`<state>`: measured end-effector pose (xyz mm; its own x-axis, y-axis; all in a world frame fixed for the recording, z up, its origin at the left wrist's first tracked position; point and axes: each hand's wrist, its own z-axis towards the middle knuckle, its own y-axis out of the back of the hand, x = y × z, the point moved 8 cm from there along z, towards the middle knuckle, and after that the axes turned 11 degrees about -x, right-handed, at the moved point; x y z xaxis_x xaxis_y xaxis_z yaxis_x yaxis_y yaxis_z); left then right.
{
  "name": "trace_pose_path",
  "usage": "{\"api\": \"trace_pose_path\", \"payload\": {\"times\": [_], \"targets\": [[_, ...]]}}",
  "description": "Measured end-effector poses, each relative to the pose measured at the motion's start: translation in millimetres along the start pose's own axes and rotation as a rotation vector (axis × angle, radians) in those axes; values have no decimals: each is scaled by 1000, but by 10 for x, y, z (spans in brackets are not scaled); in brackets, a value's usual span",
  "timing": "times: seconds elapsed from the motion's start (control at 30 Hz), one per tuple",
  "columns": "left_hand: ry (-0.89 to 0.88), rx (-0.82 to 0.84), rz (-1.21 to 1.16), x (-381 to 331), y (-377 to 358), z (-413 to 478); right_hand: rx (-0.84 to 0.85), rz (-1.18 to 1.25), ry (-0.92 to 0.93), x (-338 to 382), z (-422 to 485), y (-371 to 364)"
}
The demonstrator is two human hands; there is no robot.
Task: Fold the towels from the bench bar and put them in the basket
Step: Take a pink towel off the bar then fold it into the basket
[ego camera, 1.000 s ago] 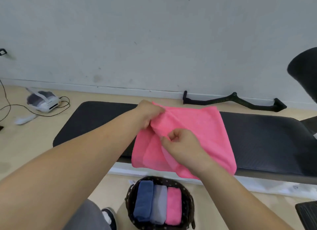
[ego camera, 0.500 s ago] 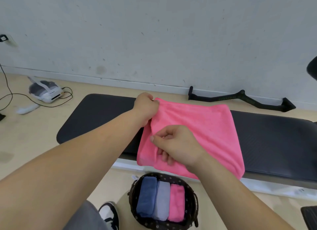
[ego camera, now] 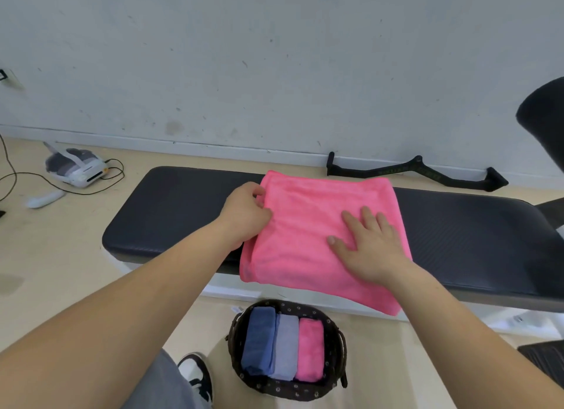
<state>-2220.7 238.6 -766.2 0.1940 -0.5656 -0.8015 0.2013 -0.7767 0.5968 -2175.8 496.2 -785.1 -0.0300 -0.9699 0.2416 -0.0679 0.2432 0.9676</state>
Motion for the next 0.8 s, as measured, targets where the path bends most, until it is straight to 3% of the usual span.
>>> {"api": "trace_pose_path", "payload": {"times": [0.13, 0.3, 0.4, 0.53, 0.7, 0.8], "targets": [[130, -46, -175, 135, 66, -17, -134, 127, -9, 33, 55, 95], [89, -31, -162, 88, 36, 4, -398, 407, 90, 374, 161, 500], [73, -1, -158, 80, 49, 36, -375, 480, 98, 763, 503, 533], [109, 42, -219, 208, 64, 95, -249, 369, 136, 1243, 1122, 327], [127, 90, -286, 282, 25, 173, -134, 217, 105, 1382, 1557, 117], [137, 119, -319, 282, 19, 195, -181, 224, 100, 1342, 1608, 116]]}}
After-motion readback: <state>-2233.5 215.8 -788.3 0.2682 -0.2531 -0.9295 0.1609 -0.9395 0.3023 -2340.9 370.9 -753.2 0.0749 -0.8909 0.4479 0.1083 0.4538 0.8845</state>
